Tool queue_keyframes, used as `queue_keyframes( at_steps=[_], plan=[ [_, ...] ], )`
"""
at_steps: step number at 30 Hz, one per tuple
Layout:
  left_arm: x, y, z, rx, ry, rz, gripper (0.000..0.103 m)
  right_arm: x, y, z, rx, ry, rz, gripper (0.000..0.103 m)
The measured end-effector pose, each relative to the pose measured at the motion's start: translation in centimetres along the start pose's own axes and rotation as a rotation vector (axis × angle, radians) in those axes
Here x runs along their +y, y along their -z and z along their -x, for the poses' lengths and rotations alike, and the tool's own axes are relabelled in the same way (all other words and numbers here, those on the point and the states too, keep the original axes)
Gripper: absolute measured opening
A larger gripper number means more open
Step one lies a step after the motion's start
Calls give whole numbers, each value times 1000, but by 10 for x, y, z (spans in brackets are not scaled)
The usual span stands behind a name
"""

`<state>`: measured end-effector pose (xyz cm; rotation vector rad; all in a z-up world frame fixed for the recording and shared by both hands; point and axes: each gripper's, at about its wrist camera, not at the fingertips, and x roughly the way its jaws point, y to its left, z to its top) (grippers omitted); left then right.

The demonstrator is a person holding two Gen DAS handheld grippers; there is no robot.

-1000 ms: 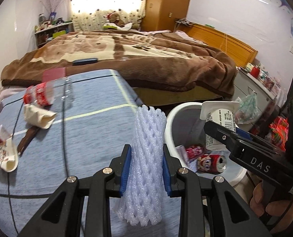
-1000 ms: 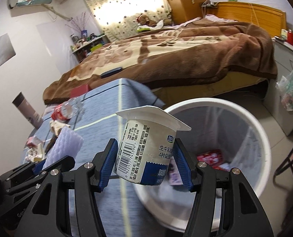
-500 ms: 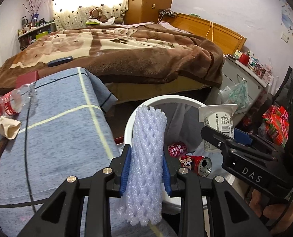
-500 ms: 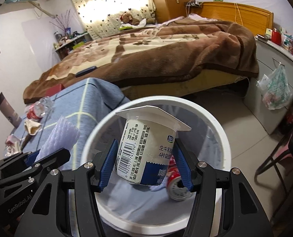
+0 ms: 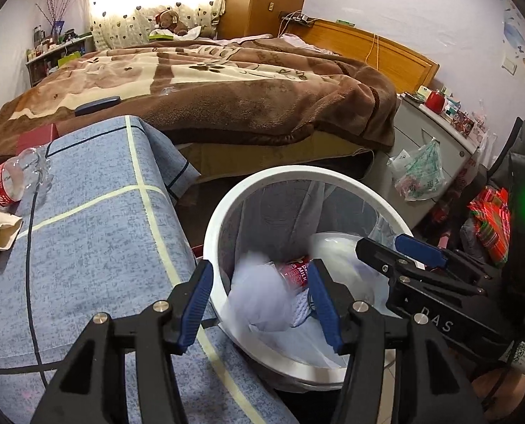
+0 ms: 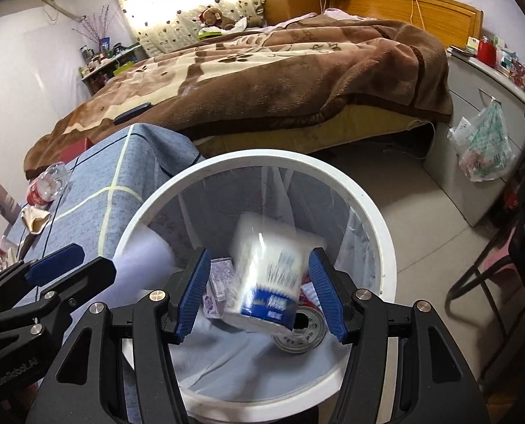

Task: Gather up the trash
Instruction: 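Open both grippers to drop the foam net and yogurt cup into the wastebasket, then move both grippers back over the trash on the bed cover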

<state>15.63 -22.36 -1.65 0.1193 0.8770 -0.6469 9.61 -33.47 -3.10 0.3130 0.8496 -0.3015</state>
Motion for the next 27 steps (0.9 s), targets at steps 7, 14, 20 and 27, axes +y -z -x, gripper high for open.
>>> queue_keyframes(
  at_steps=[7, 14, 20, 27],
  plan=[
    [6, 2, 11, -17, -9, 8, 58, -2, 1, 5, -19, -7, -16, 60],
    [23, 6, 30, -51, -26, 34, 58, 3, 1, 10, -35, -17, -18, 60],
    [45, 15, 47, -78, -71, 62, 59, 19, 3, 14, -59, -38, 6, 60],
    [78, 27, 67, -105, -108, 127, 59, 44, 5, 16, -68, -89, 45, 60]
  ],
)
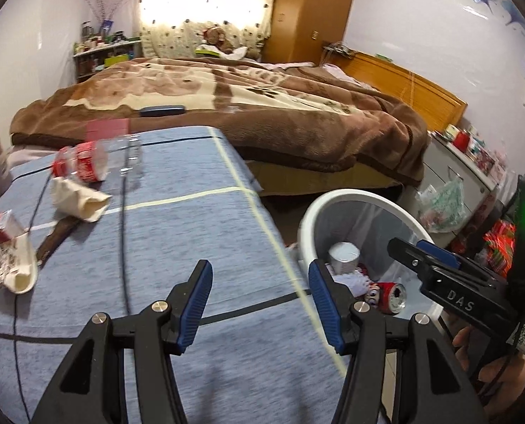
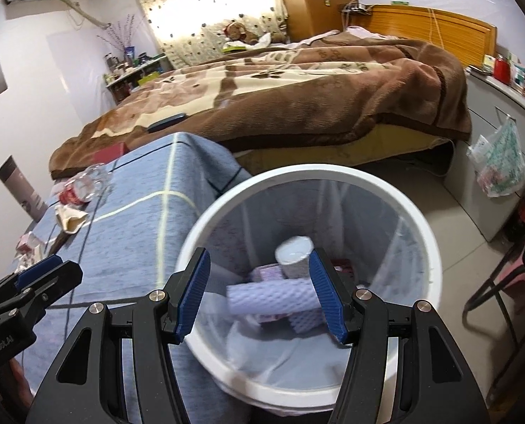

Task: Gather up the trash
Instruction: 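Move both grippers back over the trash on the bed cover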

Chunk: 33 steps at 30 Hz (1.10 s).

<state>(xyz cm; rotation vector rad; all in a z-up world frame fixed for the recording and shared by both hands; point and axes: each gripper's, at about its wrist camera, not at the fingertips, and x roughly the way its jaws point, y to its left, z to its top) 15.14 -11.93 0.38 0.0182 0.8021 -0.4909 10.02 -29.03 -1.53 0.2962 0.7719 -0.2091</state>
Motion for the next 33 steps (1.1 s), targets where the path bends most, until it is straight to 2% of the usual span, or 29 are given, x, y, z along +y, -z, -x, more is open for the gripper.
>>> queue_keyframes(
  at_steps=[15, 29, 33],
  plan=[
    [87, 27, 42, -40, -174, 121, 62, 62, 6, -3, 5, -109, 123, 60],
    [165, 47, 67, -46, -291, 245, 64, 130, 7, -17, 33, -217, 250, 60],
    [186, 50, 70, -44, -316, 275, 68, 153, 6, -24, 44, -247, 292, 60]
  ],
)
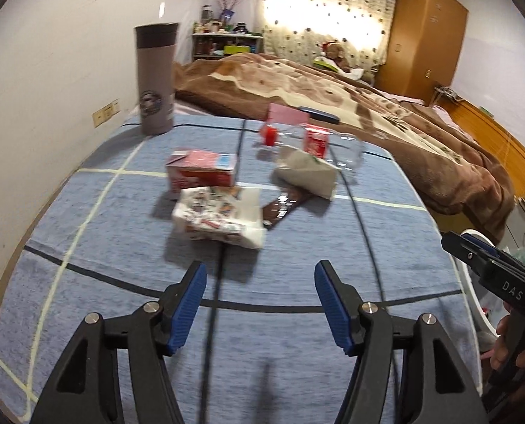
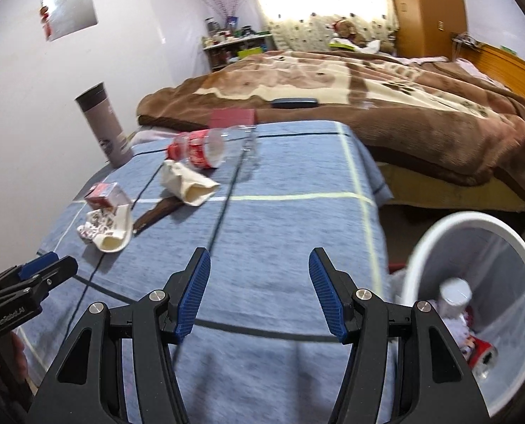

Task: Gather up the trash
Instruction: 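Move both grippers back over the trash on the bed cover, then grasp the crumpled cream paper with the right gripper while the left grasps the patterned paper cup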

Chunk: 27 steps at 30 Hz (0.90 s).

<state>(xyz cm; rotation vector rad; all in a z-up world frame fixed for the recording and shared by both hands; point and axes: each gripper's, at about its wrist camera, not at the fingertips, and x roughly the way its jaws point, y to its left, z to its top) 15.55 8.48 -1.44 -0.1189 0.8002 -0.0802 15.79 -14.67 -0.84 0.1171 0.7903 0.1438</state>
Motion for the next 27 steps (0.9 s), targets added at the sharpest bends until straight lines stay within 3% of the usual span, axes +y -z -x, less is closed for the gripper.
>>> queue_keyframes(
  at_steps=[8, 14, 22, 27],
  plan=[
    [20, -7, -22, 43, -33, 35, 69, 31, -14, -33, 44, -44, 82, 60],
    [16, -12, -36, 64, -7, 46, 69, 47, -30, -54, 57, -100, 118, 60],
    [19, -12, -57, 110, -64, 31, 69, 61, -46, -83, 67, -146, 151, 60],
    [40, -9, -58, 133, -93, 62, 69, 76, -47, -92, 67, -147, 258, 60]
  ],
)
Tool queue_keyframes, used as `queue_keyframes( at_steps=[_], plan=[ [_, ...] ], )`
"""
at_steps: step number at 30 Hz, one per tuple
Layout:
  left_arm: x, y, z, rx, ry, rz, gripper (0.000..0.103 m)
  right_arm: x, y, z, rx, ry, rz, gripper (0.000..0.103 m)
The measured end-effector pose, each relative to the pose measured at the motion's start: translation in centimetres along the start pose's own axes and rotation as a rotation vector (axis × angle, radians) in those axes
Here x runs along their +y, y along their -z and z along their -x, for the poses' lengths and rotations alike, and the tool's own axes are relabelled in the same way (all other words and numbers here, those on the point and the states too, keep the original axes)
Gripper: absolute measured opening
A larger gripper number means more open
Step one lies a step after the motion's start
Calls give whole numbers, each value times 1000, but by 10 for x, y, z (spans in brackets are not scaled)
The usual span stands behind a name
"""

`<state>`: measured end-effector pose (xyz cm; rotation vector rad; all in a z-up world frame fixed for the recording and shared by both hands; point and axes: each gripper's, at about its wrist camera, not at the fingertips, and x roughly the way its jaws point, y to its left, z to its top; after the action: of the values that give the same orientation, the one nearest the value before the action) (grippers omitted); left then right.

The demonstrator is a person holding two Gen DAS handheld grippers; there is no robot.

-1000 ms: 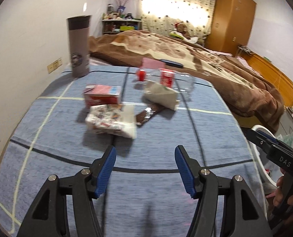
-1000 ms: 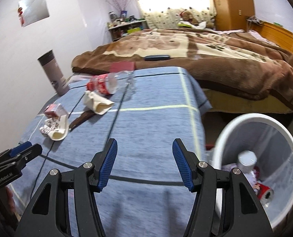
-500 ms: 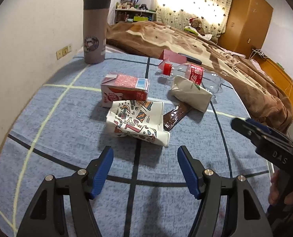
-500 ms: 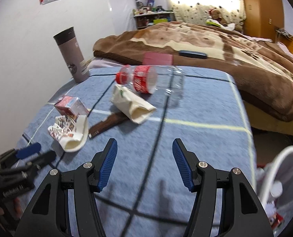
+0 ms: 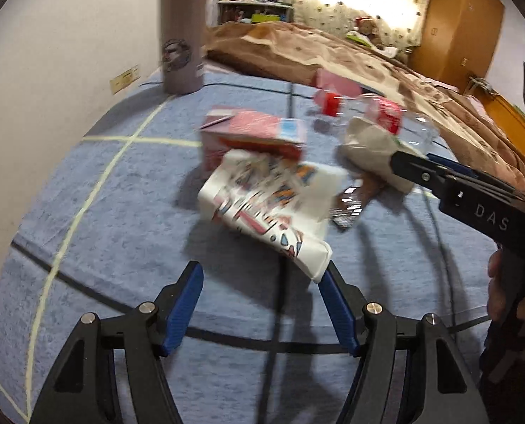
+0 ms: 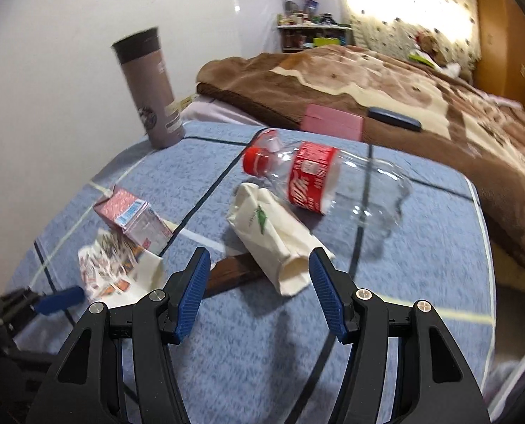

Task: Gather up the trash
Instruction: 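Grasp the crumpled cream paper with the right gripper while the left grasps the patterned paper cup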

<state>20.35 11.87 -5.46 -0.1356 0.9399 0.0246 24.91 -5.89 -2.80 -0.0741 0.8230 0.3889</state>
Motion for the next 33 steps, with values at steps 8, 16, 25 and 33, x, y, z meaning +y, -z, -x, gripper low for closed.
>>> queue_keyframes(
  at_steps=[8, 16, 25, 33],
  plan=[
    [39, 2, 11, -32, -42, 51, 69, 3, 0, -6, 30, -69, -11, 60],
    [67, -3, 17, -58, -67, 120, 69, 17, 2, -13, 52, -121, -15, 33],
    [59, -7, 32, -124, 90, 177, 69, 18, 5, -12, 58, -74, -32, 19],
    [49, -16, 5, -115, 7, 176, 69, 8, 5, -17, 49, -77, -87, 17]
  ],
)
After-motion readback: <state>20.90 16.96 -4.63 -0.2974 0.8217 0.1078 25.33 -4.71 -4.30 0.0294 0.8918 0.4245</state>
